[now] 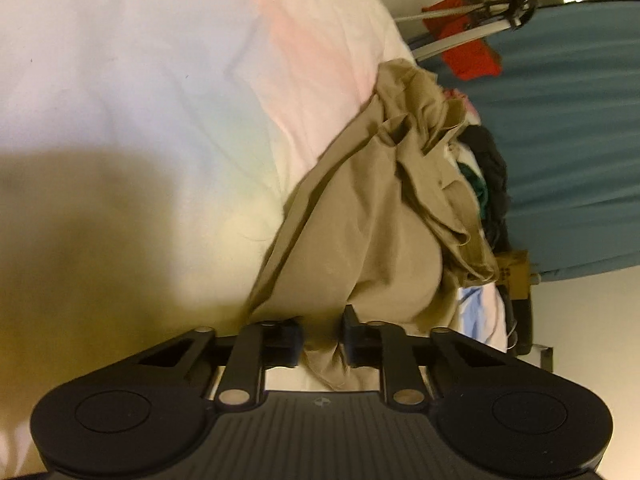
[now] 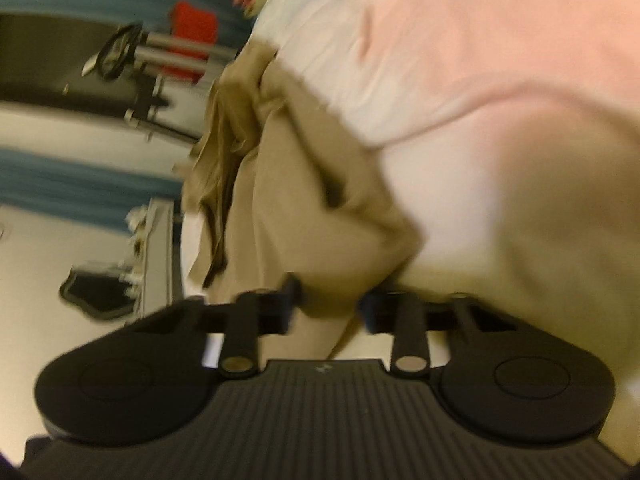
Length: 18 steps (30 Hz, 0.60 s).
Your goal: Fold clothes
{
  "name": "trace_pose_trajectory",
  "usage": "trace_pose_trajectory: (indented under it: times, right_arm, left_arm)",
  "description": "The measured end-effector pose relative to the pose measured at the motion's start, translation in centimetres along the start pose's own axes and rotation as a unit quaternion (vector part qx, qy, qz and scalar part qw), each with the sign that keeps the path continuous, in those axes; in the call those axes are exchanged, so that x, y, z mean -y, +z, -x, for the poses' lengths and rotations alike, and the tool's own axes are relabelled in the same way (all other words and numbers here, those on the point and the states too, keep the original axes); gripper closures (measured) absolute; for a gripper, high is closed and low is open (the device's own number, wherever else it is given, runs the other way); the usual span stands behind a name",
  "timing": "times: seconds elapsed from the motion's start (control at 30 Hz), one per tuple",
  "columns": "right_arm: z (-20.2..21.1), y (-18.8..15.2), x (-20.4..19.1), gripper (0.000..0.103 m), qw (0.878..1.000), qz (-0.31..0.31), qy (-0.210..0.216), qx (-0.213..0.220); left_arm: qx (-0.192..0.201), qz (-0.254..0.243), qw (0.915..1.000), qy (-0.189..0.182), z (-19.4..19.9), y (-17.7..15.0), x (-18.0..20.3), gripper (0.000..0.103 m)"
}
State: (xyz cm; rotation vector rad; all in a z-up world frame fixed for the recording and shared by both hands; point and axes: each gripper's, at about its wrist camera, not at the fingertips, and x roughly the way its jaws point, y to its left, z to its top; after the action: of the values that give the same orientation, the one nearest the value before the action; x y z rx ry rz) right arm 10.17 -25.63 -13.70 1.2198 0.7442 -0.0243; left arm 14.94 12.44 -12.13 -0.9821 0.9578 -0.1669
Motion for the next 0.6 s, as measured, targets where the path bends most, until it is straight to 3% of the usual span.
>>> trace_pose_trajectory:
  times: [0.27, 0.47, 0.6]
  right_arm:
    - [2.3, 0.4, -1.4, 0.091, 0.998, 0.038, 0.012, 0.058]
    - [6.4, -0.8, -3.3, 0.093, 0.991, 0.094, 0.052, 0.080]
    - [10.4, -3.0, -3.7, 0.093, 0.983, 0.138, 0.073, 0.098]
  left_arm:
    - [0.049, -0.056, 0.9940, -0.081, 2.5, -0.2, 2.3, 0.092]
    - [0.084, -0.130, 0.9832, -0.097, 6.6, -2.1, 3.9, 0.093]
    - [0.092, -0.139, 0.9808, -0.101, 9.9, -4.9, 4.3, 0.093]
